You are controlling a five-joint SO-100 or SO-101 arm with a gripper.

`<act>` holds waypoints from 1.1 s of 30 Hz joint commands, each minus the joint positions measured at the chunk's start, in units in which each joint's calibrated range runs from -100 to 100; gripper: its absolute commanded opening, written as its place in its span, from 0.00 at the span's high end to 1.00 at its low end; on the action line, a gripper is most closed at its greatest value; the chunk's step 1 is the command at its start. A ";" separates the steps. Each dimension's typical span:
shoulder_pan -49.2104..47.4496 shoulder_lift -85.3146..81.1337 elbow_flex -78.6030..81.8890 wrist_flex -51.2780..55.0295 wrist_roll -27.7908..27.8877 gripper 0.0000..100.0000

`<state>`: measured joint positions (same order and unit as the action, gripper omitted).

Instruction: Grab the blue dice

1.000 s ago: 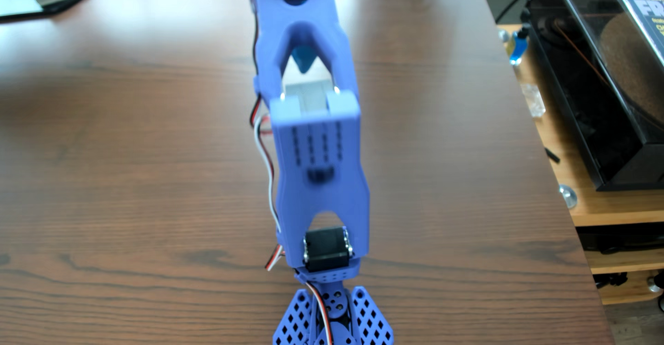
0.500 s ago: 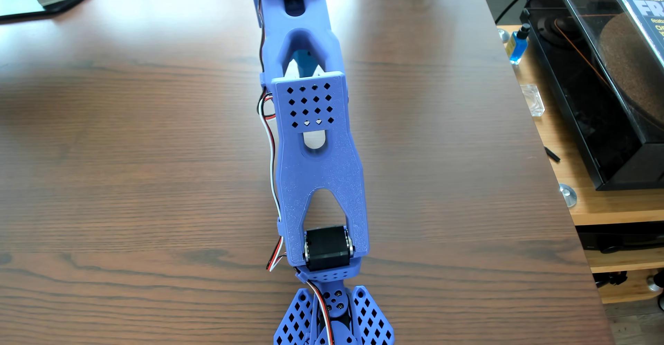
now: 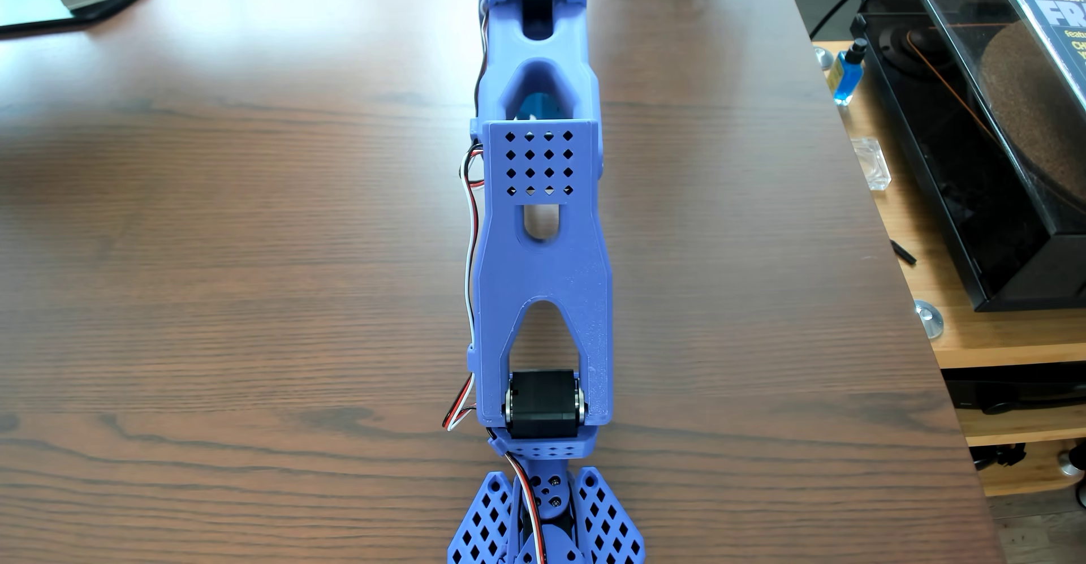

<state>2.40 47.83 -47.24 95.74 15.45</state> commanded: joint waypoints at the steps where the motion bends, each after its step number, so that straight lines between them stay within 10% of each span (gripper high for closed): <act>1: -1.82 -1.91 -4.57 -0.19 -0.10 0.79; 33: -2.15 9.56 -19.67 0.07 0.11 0.79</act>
<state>-0.61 59.45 -62.58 95.74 15.08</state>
